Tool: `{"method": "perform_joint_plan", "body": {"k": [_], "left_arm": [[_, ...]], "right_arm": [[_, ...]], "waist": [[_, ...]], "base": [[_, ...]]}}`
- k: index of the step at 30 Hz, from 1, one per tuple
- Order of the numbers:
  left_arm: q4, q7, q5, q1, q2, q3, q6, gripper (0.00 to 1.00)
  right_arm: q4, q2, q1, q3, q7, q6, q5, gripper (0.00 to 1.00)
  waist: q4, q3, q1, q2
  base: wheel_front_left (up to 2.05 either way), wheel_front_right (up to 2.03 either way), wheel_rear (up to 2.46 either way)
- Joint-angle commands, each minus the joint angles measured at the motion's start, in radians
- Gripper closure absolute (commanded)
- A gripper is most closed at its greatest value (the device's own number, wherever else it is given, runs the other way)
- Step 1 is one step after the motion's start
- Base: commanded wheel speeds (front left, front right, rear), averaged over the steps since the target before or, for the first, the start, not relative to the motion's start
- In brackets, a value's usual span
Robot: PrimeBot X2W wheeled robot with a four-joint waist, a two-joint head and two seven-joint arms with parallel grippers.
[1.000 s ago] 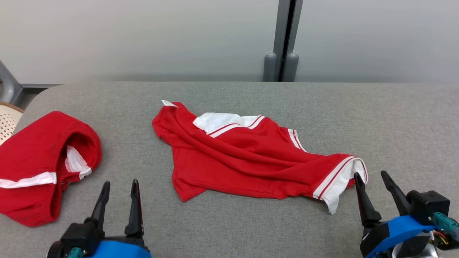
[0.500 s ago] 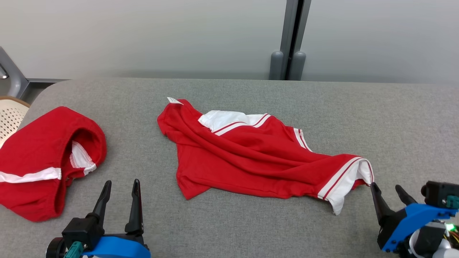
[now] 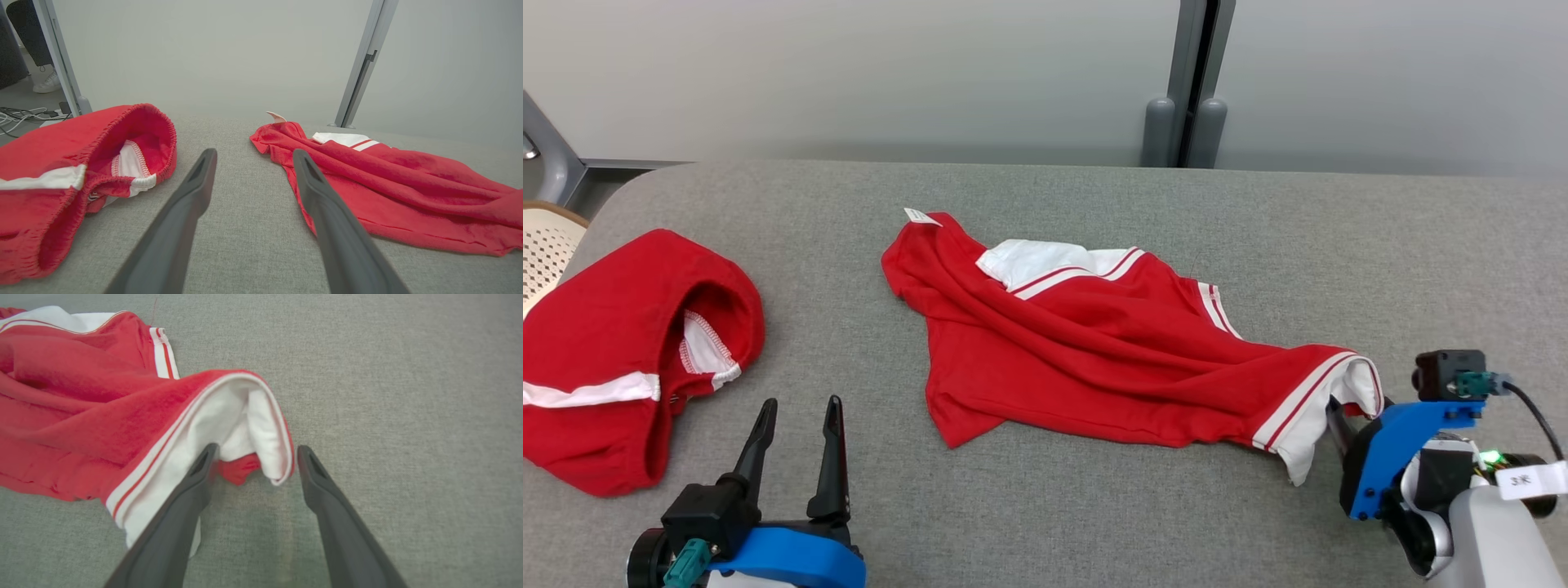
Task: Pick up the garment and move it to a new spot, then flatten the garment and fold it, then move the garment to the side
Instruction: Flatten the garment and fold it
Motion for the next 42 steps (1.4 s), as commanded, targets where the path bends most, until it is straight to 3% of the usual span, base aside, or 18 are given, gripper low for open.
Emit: {"method": "perform_joint_plan", "body": {"k": [1,2,7,11,19,23,24,25,31,36,39,42], "left_arm": [[0.001,-0.004,-0.005,-0.012,0.006,-0.001,0.0,0.0],[0.002,-0.004,-0.006,-0.011,0.007,-0.002,0.0,0.0],[-0.001,-0.004,-0.011,0.002,0.009,-0.005,0.002,0.0],[-0.008,-0.001,-0.015,0.013,0.012,-0.008,0.005,0.0],[-0.024,0.0,-0.023,0.03,0.02,-0.004,0.013,0.0],[-0.026,-0.001,-0.028,0.021,0.021,-0.007,0.012,0.0],[-0.024,-0.002,-0.029,0.018,0.021,-0.008,0.012,0.0],[-0.022,-0.003,-0.03,0.014,0.022,-0.01,0.011,0.0],[-0.018,-0.005,-0.029,0.003,0.016,-0.021,0.012,0.0],[-0.02,-0.006,-0.036,0.0,0.022,-0.02,0.013,0.0],[-0.024,-0.005,-0.036,-0.008,0.022,-0.023,0.018,0.0],[-0.036,-0.003,-0.034,-0.019,0.021,-0.025,0.023,0.0]], "right_arm": [[0.02,-0.01,-0.026,0.014,-0.013,0.0,-0.024,0.74],[0.034,-0.016,-0.033,0.026,-0.014,0.0,-0.03,1.0],[0.023,-0.068,-0.04,0.081,-0.041,0.0,-0.072,1.0],[-0.104,-0.101,0.015,0.126,-0.014,0.0,-0.102,1.0],[-0.575,-0.171,0.235,0.254,0.228,0.0,-0.137,1.0],[-0.696,-0.215,0.348,0.333,0.378,0.0,-0.067,1.0],[-0.701,-0.22,0.376,0.344,0.413,0.0,-0.046,0.47],[-0.706,-0.218,0.398,0.348,0.441,0.0,-0.021,0.0],[-0.793,-0.139,0.417,0.283,0.517,0.0,0.131,0.0],[-0.869,-0.087,0.339,0.166,0.513,0.0,0.117,0.0],[-0.821,-0.072,0.251,0.128,0.499,0.0,0.096,0.0],[-0.686,-0.056,0.14,0.106,0.466,0.0,0.079,0.0]], "waist": [[0.001,-0.002,-0.0002,0.0],[0.002,-0.003,-0.0002,0.0],[0.005,-0.016,-0.0002,0.0],[0.005,-0.029,-0.0002,0.0],[-0.009,-0.027,-0.0002,0.0],[-0.015,-0.017,-0.0002,0.0],[-0.016,-0.015,-0.0002,0.0],[-0.017,-0.014,-0.0002,0.0],[-0.015,-0.008,-0.0002,0.0],[-0.01,-0.003,-0.0002,0.0],[-0.005,0.005,-0.0002,0.0],[-0.001,0.023,-0.0002,0.0]], "base": [[0.0,0.0,0.0],[0.0,0.0,0.0],[0.0,0.0,0.0],[0.0,0.0,0.0],[0.0,0.0,0.0],[0.0,0.0,0.0],[0.0,0.0,0.0],[0.0,0.0,0.0],[0.0,0.0,0.0],[0.0,0.0,0.0],[0.0,0.0,0.0],[0.0,0.0,0.0]]}}
